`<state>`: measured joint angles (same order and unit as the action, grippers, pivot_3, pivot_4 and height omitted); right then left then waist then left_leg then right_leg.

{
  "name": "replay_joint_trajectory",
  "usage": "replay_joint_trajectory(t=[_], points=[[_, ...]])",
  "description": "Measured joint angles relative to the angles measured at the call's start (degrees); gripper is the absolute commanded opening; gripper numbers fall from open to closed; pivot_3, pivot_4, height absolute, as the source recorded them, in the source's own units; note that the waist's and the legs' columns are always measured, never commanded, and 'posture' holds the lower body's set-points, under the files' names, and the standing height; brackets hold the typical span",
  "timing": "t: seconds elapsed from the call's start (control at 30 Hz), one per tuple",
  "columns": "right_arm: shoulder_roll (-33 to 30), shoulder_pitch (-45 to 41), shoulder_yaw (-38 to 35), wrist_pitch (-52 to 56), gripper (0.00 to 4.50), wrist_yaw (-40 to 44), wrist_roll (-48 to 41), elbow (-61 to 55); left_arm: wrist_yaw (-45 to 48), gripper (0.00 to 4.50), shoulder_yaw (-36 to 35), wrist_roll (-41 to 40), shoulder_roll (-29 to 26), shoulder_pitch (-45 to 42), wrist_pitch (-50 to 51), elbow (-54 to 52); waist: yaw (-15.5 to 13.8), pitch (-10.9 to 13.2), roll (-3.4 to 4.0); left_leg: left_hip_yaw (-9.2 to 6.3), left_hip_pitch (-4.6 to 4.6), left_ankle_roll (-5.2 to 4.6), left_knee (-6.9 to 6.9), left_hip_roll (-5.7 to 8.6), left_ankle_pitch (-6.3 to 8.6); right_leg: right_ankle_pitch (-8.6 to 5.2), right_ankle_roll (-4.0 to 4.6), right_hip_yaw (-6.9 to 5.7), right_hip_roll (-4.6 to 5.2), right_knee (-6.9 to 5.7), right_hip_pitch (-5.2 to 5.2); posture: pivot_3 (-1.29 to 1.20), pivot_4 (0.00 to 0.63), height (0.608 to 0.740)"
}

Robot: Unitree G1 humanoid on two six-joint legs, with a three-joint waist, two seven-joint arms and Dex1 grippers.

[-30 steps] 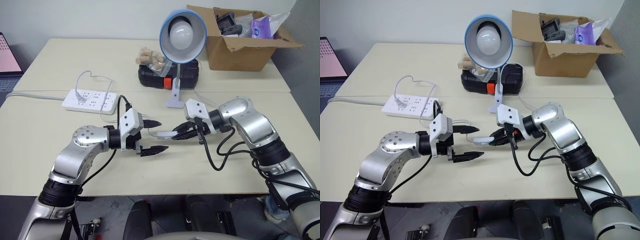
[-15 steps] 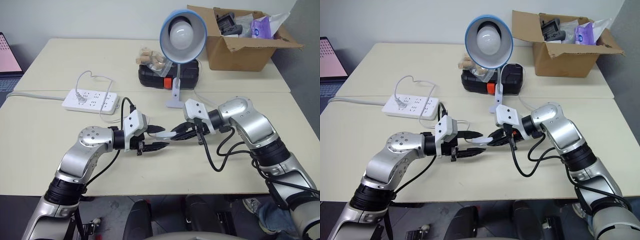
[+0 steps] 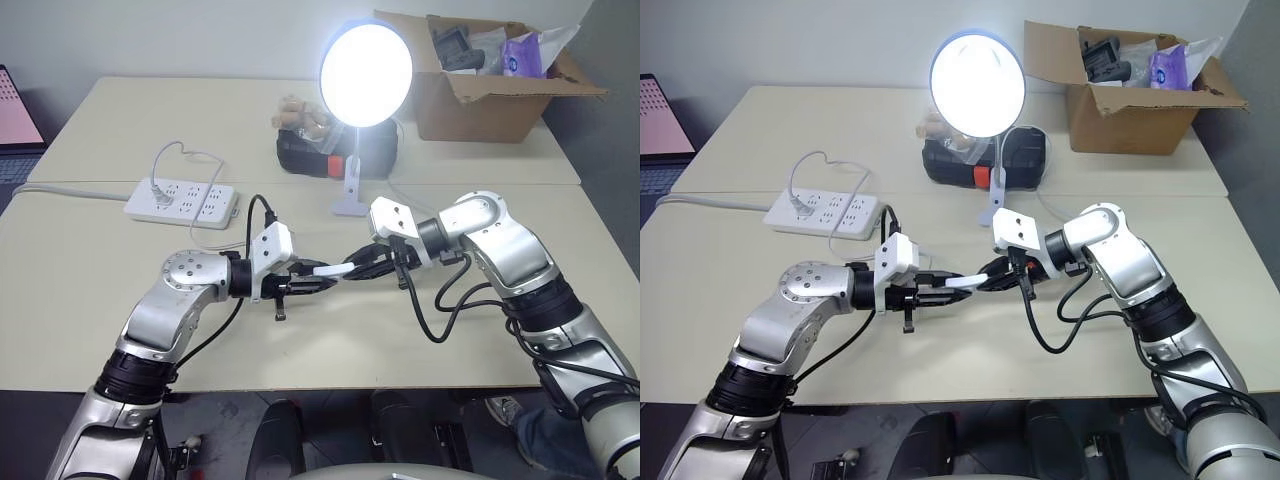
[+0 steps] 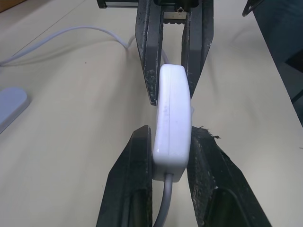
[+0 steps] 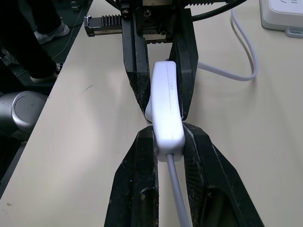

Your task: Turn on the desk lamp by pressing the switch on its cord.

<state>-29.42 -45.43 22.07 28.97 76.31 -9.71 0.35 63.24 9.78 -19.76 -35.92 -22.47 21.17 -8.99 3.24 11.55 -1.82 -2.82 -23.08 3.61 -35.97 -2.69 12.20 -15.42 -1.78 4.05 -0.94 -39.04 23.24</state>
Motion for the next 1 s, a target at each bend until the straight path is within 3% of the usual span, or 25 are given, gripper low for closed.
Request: replay_joint_trajectory(t=[0.2,0.23,0.33,0.37,0.43,0.6,1.0], points=[[-0.31,-0.04,-0.05,-0.97,0.36,-0.11,0.10,0.00,0.00,0.64,0.00,1.00,0.49,-0.23,-1.93,0.58,-0.01,0.00,0.00,0.00,0.00,0.00,0.00,0.00,0.00,0.00,0.00,0.00,0.00,0.00,0.00,0.00,0.150,0.740],[-0.39,-0.04,-0.05,-1.24,0.36,-0.13,0.14,0.00,0.00,1.20,0.00,1.40,0.66,-0.24,-2.65,0.74,0.00,0.00,0.00,0.00,0.00,0.00,0.00,0.00,0.00,0.00,0.00,0.00,0.00,0.00,0.00,0.00,0.150,0.740],[-0.04,-0.04,-0.05,-1.45,0.36,-0.42,0.15,0.00,-0.51,1.60,-0.06,2.00,1.38,-0.65,-3.19,1.96,0.01,0.00,0.00,0.00,0.00,0.00,0.00,0.00,0.00,0.00,0.00,0.00,0.00,0.00,0.00,0.00,0.150,0.740],[0.26,-0.04,-0.01,-1.66,0.36,-0.56,0.17,0.02,-0.58,1.99,-0.06,2.36,1.36,-0.70,-4.19,2.61,0.04,0.00,0.00,0.00,0.00,0.00,0.00,0.00,0.00,0.00,0.00,0.01,0.00,0.00,0.00,0.00,0.150,0.740],[0.31,-0.04,0.17,-2.18,0.36,-0.49,0.17,0.05,-0.63,2.21,-0.14,3.10,1.11,-0.70,-5.53,2.69,0.01,0.00,0.00,0.00,0.00,0.00,0.00,0.00,0.00,0.00,0.00,0.00,0.00,0.00,0.00,0.00,0.150,0.740],[0.79,-0.08,1.83,-5.60,0.36,-0.29,1.68,3.07,-0.69,3.27,-1.58,4.05,-1.30,0.91,-8.62,2.20,0.06,0.00,0.00,0.01,0.01,0.00,0.01,-0.01,0.00,0.00,0.00,0.01,0.00,0.01,0.00,0.00,0.150,0.740],[9.44,-5.81,2.52,-23.05,0.36,-8.53,9.95,28.97,-3.65,3.33,-14.72,1.34,-9.54,16.06,-4.69,-8.37,0.32,0.01,0.01,0.05,0.03,0.00,0.04,-0.04,0.00,-0.01,0.03,0.03,0.00,-0.01,0.03,0.00,0.150,0.740]])
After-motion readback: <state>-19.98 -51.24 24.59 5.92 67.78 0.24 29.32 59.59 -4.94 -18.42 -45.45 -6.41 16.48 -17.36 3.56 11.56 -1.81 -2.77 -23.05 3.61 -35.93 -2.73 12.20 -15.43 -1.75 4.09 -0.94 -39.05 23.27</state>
